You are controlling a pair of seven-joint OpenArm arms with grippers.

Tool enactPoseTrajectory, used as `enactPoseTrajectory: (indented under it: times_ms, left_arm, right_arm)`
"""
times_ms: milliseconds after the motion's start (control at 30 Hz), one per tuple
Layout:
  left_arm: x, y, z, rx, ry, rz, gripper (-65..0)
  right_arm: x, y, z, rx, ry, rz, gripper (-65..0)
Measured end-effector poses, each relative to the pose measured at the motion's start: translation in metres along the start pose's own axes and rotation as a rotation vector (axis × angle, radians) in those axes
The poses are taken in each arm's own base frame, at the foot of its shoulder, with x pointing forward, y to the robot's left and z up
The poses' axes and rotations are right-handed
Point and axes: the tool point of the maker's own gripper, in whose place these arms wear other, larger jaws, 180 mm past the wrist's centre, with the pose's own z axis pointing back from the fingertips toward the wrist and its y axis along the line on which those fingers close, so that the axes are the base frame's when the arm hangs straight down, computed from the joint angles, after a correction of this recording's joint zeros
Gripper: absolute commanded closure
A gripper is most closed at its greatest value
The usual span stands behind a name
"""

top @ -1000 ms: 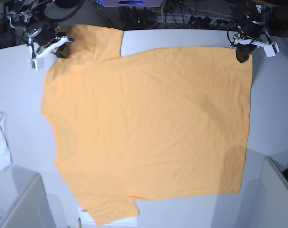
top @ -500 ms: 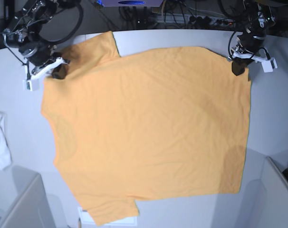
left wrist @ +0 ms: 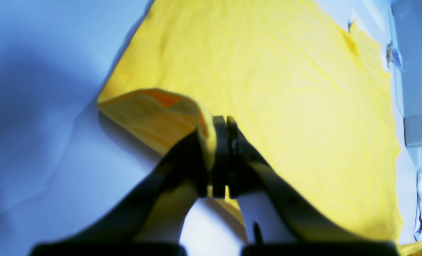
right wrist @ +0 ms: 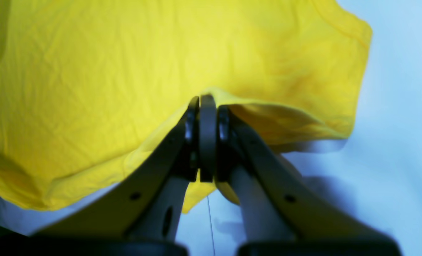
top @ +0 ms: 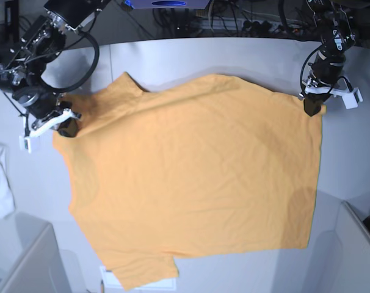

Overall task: Fold the T-shirt properly
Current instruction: 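Pull the shoulder corners apart with both grippers to straighten the shirt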

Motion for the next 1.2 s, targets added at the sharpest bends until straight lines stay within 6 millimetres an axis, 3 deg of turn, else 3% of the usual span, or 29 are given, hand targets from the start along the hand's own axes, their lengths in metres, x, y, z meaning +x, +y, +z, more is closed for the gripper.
enactPoseTrajectory:
  times_ms: [267, 400, 467, 600, 833, 933, 1100, 1200]
  left_arm:
    - [0.004, -0.002, -0.001, -0.005, -0.012, 0.003, 0.0]
    - [0.027, 0.009, 0.0, 0.035, -0.077, 0.028, 0.0]
    - [0.036, 0.004, -0.003, 0.023, -0.104, 0.029, 0.0]
    - [0.034, 0.003, -0.005, 0.03, -0.097, 0.052, 0.0]
    - [0.039, 0.001, -0.008, 0.026, -0.109, 0.053, 0.0]
    - [0.042, 0.002, -0.014, 0.026, -0.114, 0.063, 0.0]
    - [0.036, 0.012, -0.02, 0.049, -0.097, 0.088, 0.0]
    - [0.04, 0.012, -0.026, 0.044, -0.105, 0.1, 0.0]
  right_arm:
    - [0.016, 0.006, -0.009, 0.024, -0.004, -0.002, 0.0]
    - [0.02, 0.009, -0.016, 0.04, -0.003, -0.006, 0.0]
    - [0.017, 0.016, -0.026, 0.072, 0.03, 0.008, 0.0]
    - [0.023, 0.028, -0.043, 0.106, 0.011, -0.031, 0.0]
    - [0.027, 0.039, -0.05, 0.128, 0.016, -0.023, 0.0]
    - [0.037, 0.041, -0.053, 0.139, -0.001, -0.021, 0.0]
    - [0.031, 0.039, -0.062, 0.147, 0.034, -0.047, 0.0]
    - [0.037, 0.04, -0.071, 0.159, 0.018, -0.07, 0.0]
